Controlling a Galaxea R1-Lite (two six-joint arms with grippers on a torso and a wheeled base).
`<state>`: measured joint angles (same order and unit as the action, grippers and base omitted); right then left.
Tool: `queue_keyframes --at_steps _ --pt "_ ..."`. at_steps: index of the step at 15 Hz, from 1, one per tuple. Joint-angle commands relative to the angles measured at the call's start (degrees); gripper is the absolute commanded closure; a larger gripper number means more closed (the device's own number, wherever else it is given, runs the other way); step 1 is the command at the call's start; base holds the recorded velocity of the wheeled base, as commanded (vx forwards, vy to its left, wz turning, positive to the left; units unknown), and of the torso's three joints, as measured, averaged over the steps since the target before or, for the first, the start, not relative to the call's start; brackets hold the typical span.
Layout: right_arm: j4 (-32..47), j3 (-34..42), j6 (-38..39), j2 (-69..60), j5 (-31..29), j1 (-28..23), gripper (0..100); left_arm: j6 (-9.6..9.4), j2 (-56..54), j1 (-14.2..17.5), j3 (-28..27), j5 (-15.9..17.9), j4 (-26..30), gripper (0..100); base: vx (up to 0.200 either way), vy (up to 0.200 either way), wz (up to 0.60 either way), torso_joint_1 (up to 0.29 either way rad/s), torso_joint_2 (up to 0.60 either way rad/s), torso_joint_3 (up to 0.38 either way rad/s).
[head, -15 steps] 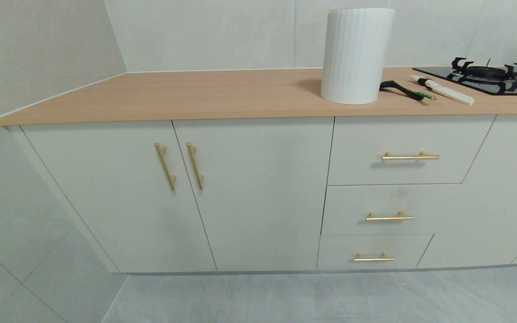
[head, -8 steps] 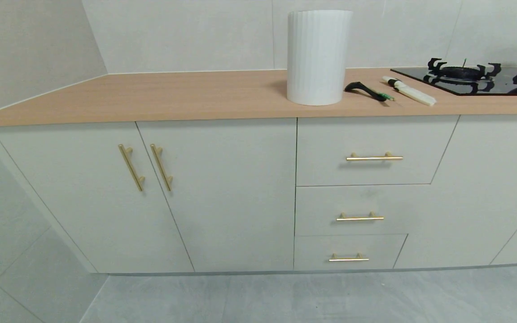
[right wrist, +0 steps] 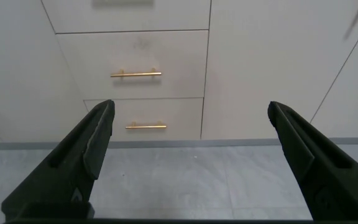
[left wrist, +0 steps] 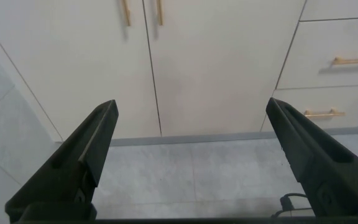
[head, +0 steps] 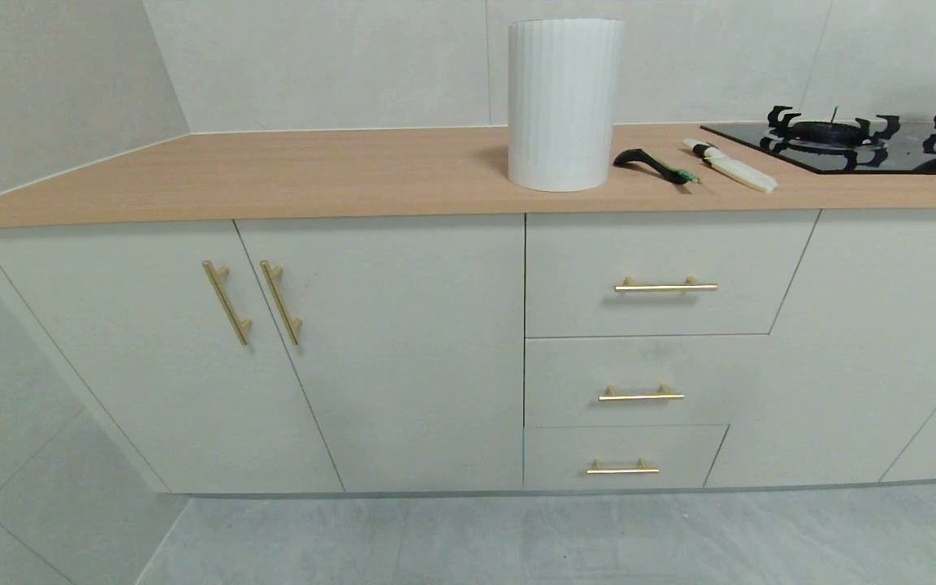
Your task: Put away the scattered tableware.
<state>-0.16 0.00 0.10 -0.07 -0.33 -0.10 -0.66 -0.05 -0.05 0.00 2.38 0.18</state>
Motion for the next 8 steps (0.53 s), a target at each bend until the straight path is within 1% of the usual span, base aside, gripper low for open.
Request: queue_keyframes --at_steps 1,5,8 --pt "-0.02 0.00 -0.01 0.07 -0.02 0.01 0 -0.04 0.05 0.05 0.00 0.00 -0.01 0 0.200 0.000 0.00 0.002 0.00 -0.002" --pt "-0.02 0.00 0.08 0.07 -0.02 0.01 0 -0.04 0.05 0.05 0.00 0.00 0.08 0 0.200 0.000 0.00 0.002 0.00 0.008" --pt "-0.02 0.00 -0.01 0.07 -0.02 0.01 0 -0.04 0.05 0.05 0.00 0.00 -0.01 0 0.000 0.000 0.00 0.000 0.00 0.000"
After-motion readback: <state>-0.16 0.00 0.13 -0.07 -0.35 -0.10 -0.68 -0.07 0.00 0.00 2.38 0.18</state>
